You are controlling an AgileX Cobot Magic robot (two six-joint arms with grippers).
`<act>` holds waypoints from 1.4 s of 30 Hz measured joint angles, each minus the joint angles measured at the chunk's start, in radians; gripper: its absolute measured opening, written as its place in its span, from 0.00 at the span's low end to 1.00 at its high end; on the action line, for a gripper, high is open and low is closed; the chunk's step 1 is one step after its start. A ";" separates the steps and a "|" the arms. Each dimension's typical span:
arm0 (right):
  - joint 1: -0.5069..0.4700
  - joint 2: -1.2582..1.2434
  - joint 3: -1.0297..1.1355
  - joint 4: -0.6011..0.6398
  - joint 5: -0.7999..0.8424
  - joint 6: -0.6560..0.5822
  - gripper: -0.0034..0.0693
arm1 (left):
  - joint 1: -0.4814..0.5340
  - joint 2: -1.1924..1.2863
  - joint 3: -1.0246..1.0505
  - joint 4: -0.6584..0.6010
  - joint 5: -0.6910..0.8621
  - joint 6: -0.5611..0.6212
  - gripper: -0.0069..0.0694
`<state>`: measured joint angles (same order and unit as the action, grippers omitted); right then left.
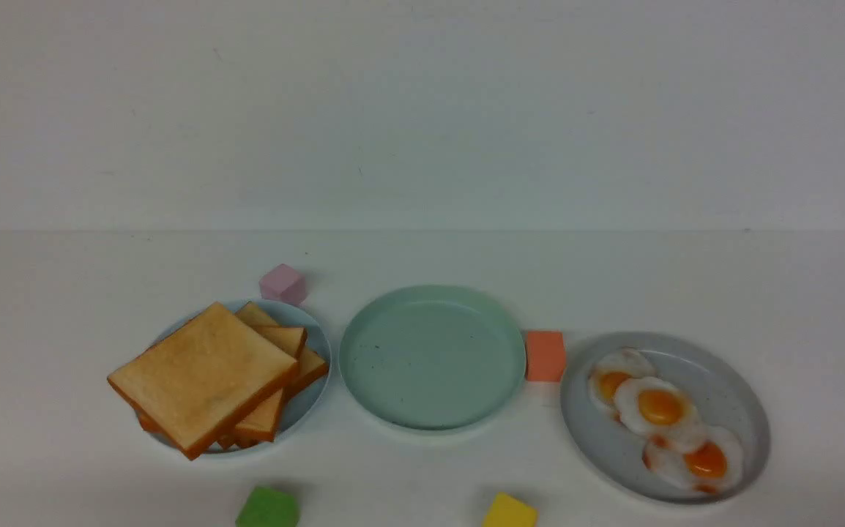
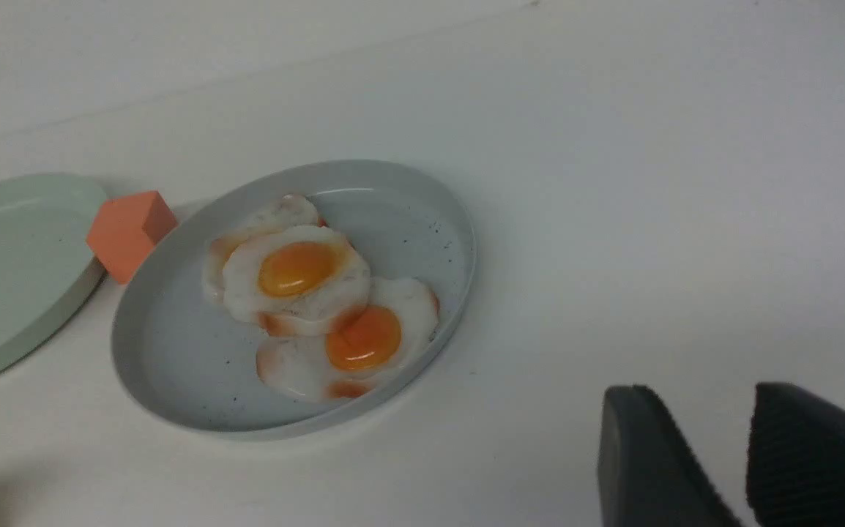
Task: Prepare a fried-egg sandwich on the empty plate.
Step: Use the left arm to grab a slice of bread
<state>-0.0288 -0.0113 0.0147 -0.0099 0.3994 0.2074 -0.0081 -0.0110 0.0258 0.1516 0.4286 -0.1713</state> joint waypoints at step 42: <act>0.000 0.000 0.005 0.010 -0.040 0.000 0.38 | 0.000 0.000 0.000 0.015 0.000 0.001 0.40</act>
<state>-0.0288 -0.0113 0.0198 0.0000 0.3590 0.2074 -0.0081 -0.0110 0.0258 0.1661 0.4286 -0.1705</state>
